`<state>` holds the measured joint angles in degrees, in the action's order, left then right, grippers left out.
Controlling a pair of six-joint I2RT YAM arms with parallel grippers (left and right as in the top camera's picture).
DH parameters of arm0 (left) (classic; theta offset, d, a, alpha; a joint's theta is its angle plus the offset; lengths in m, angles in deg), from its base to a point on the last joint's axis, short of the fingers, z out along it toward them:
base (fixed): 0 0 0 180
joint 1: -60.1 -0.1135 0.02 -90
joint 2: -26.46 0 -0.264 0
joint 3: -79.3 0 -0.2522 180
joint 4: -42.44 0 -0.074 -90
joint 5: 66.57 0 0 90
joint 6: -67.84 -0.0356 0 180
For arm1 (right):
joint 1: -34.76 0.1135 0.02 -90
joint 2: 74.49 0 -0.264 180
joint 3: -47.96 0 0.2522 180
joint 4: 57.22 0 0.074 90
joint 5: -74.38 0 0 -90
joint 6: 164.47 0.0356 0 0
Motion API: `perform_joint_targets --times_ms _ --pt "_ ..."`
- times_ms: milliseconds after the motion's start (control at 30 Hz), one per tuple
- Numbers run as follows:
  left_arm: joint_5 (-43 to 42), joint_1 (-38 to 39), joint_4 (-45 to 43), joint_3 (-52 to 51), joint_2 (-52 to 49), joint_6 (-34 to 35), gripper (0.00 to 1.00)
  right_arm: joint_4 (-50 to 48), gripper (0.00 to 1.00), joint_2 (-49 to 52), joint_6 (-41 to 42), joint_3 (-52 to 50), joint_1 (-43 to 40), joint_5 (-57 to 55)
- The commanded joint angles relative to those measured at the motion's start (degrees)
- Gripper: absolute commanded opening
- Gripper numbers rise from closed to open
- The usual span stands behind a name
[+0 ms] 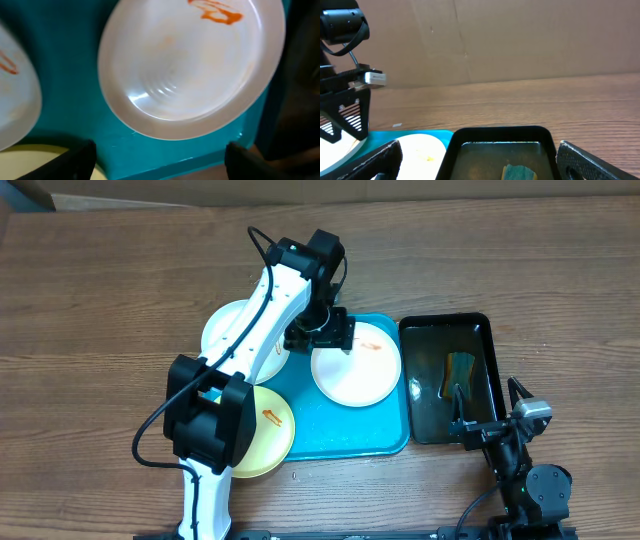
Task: Clean dirty plates on tray and stack at the side
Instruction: 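Move the left gripper over the right white plate on the teal tray, then lower the left gripper and pinch the right white plate's left rim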
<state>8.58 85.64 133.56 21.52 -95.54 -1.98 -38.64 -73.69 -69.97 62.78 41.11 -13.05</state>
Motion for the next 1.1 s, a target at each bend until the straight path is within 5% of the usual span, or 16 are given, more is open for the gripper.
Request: perform_joint_targets --times_ms 0,133,300,400,567,867,1067 --pt "-3.58 0.79 0.48 -0.02 0.28 9.38 0.86 -0.17 1.00 -0.39 0.15 -0.59 -0.42 -0.07" --pt "7.23 5.49 5.81 -0.96 0.28 26.60 0.98 -0.17 1.00 -0.39 0.15 -0.59 -0.42 -0.09" --pt "17.33 12.50 10.80 -1.03 0.28 46.88 0.92 -0.17 1.00 -0.39 0.15 -0.59 -0.42 -0.07" --pt "18.82 15.72 9.79 -2.29 0.28 53.44 0.91 -0.17 1.00 -0.39 0.15 -0.59 -0.42 -0.07" --pt "17.22 18.91 4.76 -6.58 0.28 55.28 0.89 -0.17 1.00 -0.39 0.15 -0.59 -0.42 -0.07" --pt "14.05 14.58 -8.09 -18.51 0.28 55.23 0.56 -0.17 1.00 -0.39 0.15 -0.59 -0.42 -0.09" --pt "8.98 12.00 -12.61 -21.79 0.28 50.29 0.47 -0.17 1.00 -0.39 0.15 -0.59 -0.42 -0.07"
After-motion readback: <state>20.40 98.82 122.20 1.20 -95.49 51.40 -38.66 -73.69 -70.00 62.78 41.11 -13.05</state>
